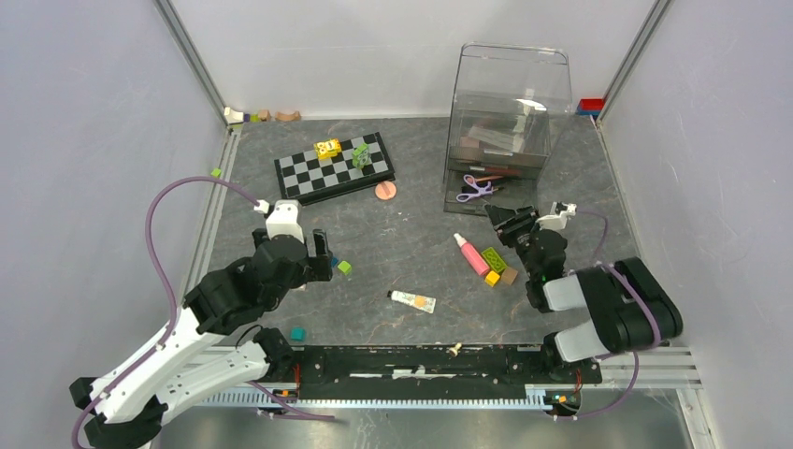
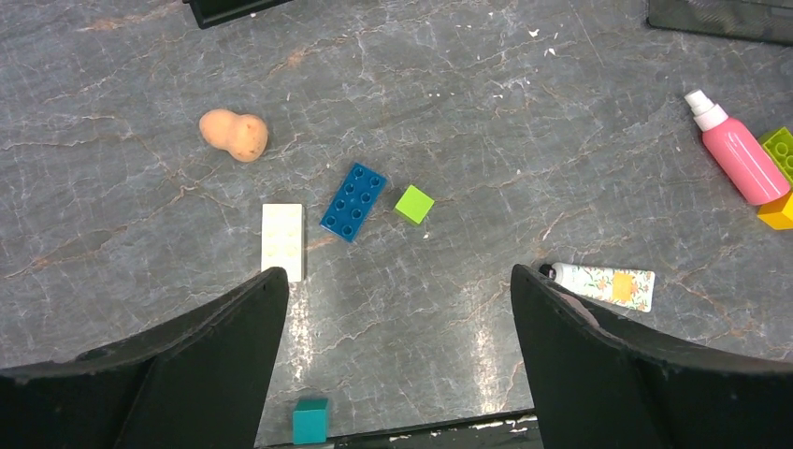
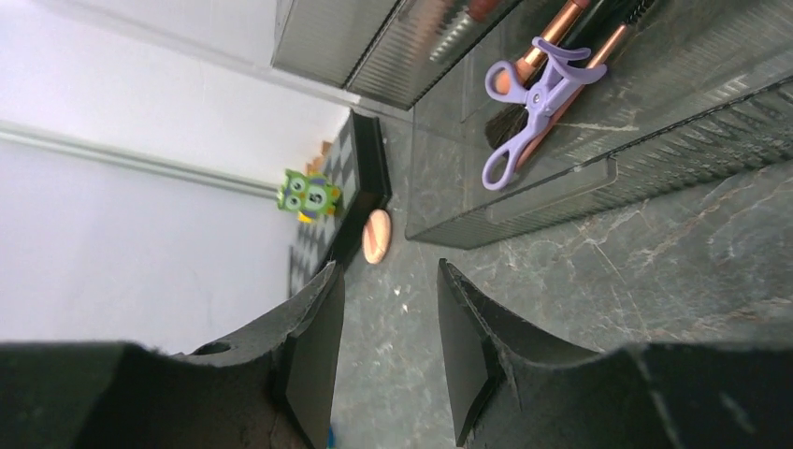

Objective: Organize the makeup
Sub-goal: Open the drawer in the storage box, then pick up the makeup tool from the center of the board.

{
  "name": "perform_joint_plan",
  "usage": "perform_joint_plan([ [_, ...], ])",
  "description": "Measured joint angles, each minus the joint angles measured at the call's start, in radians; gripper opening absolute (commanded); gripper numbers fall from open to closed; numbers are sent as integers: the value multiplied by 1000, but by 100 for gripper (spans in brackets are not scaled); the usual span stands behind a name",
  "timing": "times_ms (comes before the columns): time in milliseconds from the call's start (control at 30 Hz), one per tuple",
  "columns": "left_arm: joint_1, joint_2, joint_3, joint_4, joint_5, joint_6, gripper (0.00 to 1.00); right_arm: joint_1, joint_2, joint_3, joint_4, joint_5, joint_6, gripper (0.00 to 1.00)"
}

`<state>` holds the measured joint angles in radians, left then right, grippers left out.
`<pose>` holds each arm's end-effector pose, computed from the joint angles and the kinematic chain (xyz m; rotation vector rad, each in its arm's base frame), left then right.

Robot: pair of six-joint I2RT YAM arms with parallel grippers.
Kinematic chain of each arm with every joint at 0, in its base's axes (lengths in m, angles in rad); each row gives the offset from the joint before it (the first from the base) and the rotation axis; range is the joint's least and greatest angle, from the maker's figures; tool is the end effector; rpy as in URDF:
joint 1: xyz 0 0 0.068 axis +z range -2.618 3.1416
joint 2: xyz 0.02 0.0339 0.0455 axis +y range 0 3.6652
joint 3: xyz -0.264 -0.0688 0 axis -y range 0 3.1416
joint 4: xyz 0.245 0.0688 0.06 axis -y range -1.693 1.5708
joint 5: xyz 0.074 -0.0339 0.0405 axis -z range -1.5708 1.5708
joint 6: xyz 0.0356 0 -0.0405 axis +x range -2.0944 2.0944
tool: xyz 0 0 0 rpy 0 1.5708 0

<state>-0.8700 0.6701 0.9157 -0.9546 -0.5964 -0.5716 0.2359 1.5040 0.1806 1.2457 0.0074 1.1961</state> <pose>0.0892 -0.0748 0.3279 0.0189 2.1435 -0.1538 0.2235 0.0535 0.1456 0.8202 1.5621 1.0665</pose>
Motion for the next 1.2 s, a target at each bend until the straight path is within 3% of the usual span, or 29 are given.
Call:
perform_joint_plan([
  [300,0,18,0,0,0,0,100,0,-426,4,-510,-48,-388,49],
  [533,0,47,9,-15,3,-6,100,24,-530,107,-830,-123,-643,51],
  [867,0,86,21,-54,30,-34,100,355,-560,189,-987,-39,-882,56],
  [1200,0,102,21,-56,48,-32,100,771,-323,392,-1048,148,-1086,65],
])
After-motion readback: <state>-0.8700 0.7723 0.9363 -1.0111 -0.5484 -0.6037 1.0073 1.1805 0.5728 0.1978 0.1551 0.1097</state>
